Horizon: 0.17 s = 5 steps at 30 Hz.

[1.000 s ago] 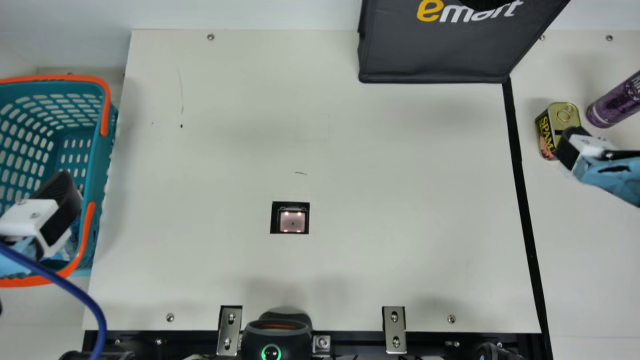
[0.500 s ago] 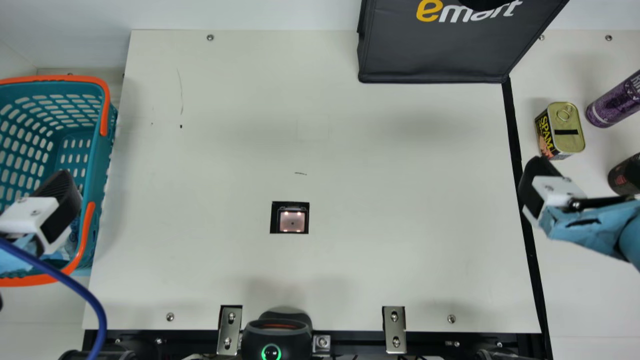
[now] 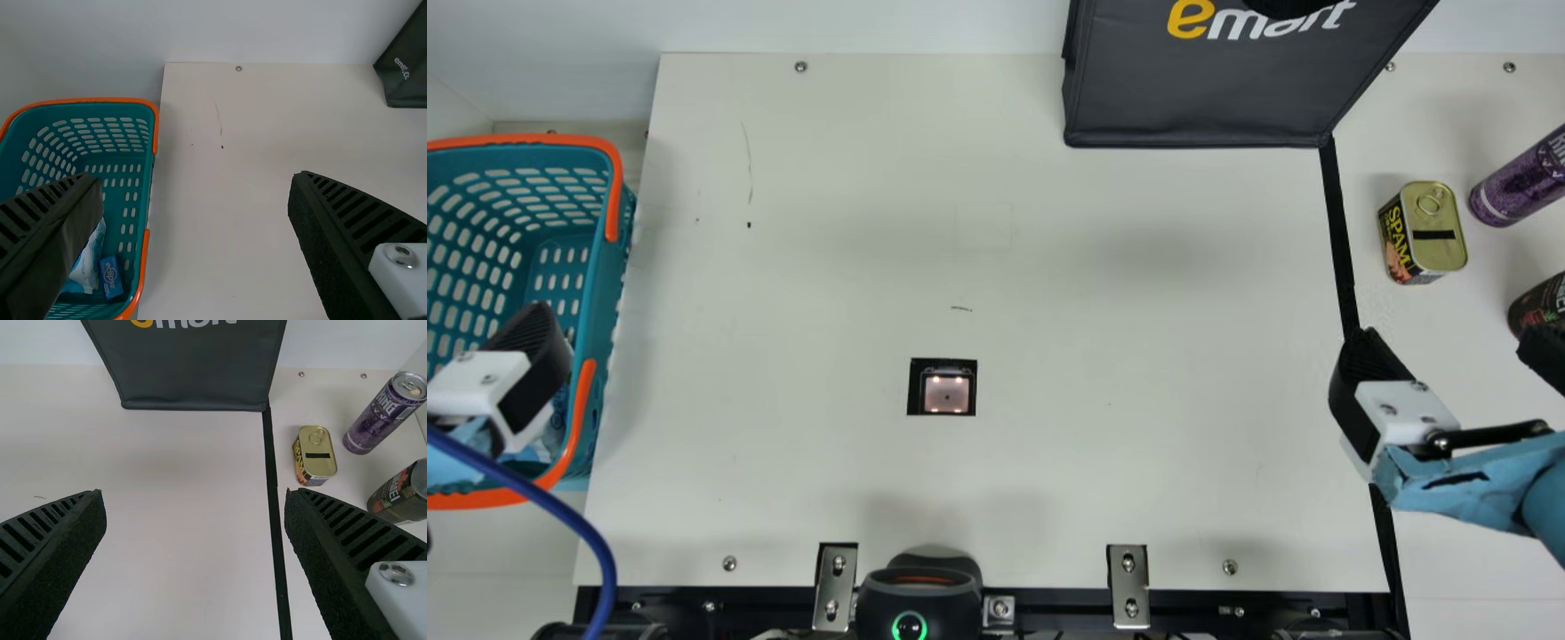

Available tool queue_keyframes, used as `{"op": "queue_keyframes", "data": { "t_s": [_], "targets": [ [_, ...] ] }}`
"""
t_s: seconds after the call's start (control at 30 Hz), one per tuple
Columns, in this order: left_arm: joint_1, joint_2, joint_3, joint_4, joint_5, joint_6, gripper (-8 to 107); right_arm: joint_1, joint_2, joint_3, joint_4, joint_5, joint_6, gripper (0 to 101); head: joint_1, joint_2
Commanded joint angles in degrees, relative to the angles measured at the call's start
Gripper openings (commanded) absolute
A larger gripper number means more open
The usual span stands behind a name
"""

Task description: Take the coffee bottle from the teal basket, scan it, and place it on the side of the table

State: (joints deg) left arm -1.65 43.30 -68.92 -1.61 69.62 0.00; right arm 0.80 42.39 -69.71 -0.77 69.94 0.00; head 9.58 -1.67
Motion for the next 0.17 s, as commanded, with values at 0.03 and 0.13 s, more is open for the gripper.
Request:
{"op": "queue_keyframes", "data": {
  "t_s": [0.03, 0.13],
  "targets": [
    [0.0, 0.0, 0.0, 0.0, 0.0, 0.0, 90, 0.0, 0.0, 0.0, 0.0, 0.0, 0.0, 95, -1.7, 0.1],
    [0.0, 0.0, 0.0, 0.0, 0.0, 0.0, 90, 0.0, 0.0, 0.0, 0.0, 0.0, 0.0, 95, -1.7, 0.1]
  ]
}}
